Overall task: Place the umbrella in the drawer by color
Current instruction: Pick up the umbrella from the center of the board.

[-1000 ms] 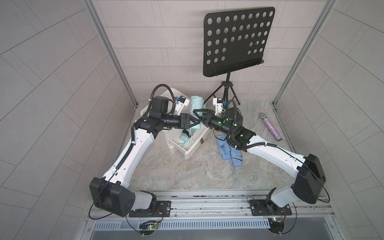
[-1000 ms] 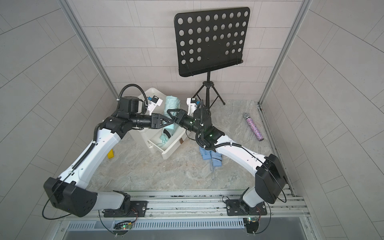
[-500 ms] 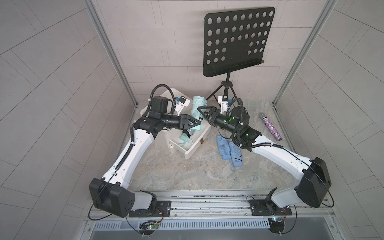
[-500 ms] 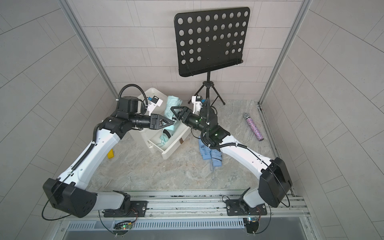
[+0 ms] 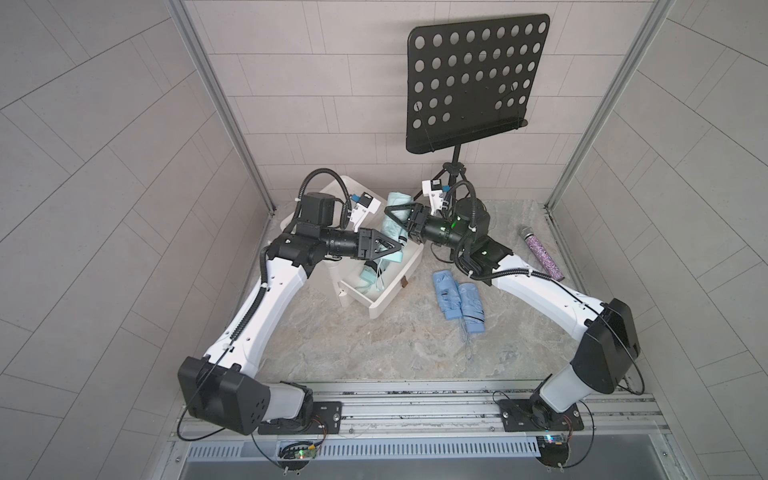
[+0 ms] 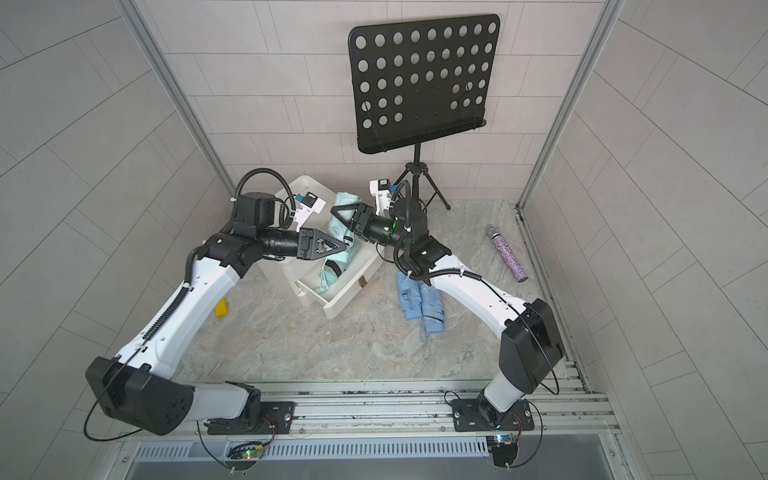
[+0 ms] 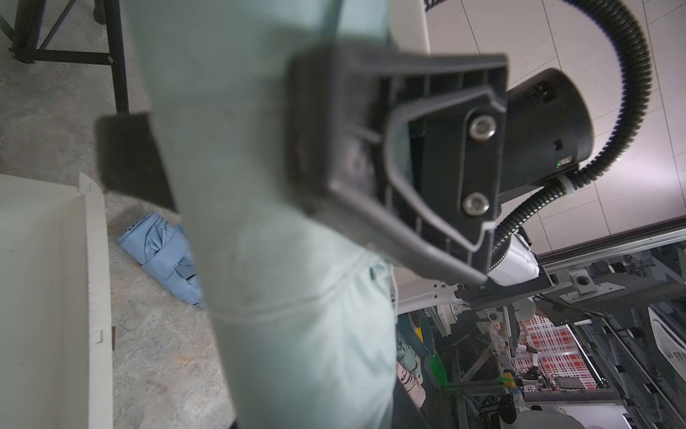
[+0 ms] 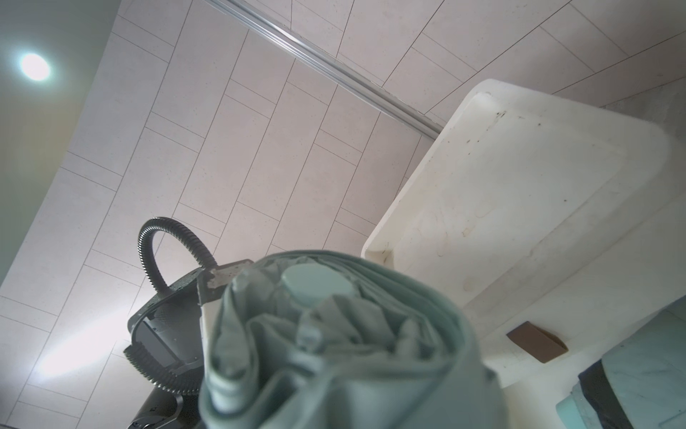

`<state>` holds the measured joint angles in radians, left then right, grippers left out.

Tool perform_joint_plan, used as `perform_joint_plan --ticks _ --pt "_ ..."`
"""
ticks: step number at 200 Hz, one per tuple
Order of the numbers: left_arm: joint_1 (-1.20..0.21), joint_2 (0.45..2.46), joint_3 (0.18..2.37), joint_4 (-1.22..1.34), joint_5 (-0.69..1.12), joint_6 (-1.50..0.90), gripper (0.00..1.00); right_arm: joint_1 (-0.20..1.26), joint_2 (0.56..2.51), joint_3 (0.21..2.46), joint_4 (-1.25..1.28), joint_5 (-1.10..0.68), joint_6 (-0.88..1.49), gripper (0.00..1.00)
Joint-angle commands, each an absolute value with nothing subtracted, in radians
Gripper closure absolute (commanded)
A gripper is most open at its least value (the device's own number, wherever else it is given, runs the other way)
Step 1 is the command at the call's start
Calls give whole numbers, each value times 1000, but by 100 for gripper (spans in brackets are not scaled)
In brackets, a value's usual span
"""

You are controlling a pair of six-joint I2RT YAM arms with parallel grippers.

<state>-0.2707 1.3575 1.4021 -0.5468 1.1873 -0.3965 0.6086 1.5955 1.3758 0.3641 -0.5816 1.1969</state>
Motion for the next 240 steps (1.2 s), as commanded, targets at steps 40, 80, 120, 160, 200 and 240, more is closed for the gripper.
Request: perform_joint_plan --ticks 40,80,120,160,200,240 --pt "-261 1332 1444 -515 1229 -385 90 612 1568 1364 394 -598 1215 65" --pt "-256 1335 1456 -546 1198 -360 35 611 1559 1379 397 -596 1223 72" --pt "-203 1329 1484 -651 1125 -288 18 588 1541 1402 400 -579 1249 73" --pt "-21 1309 1515 -713 1119 -263 17 583 1519 1409 289 -502 1238 74" --pt "119 1263 1551 -777 1071 -181 17 590 1504 1398 94 -332 1224 73" --pt "146 1195 1519 -760 1014 -133 17 600 1578 1421 -6 -250 1266 76"
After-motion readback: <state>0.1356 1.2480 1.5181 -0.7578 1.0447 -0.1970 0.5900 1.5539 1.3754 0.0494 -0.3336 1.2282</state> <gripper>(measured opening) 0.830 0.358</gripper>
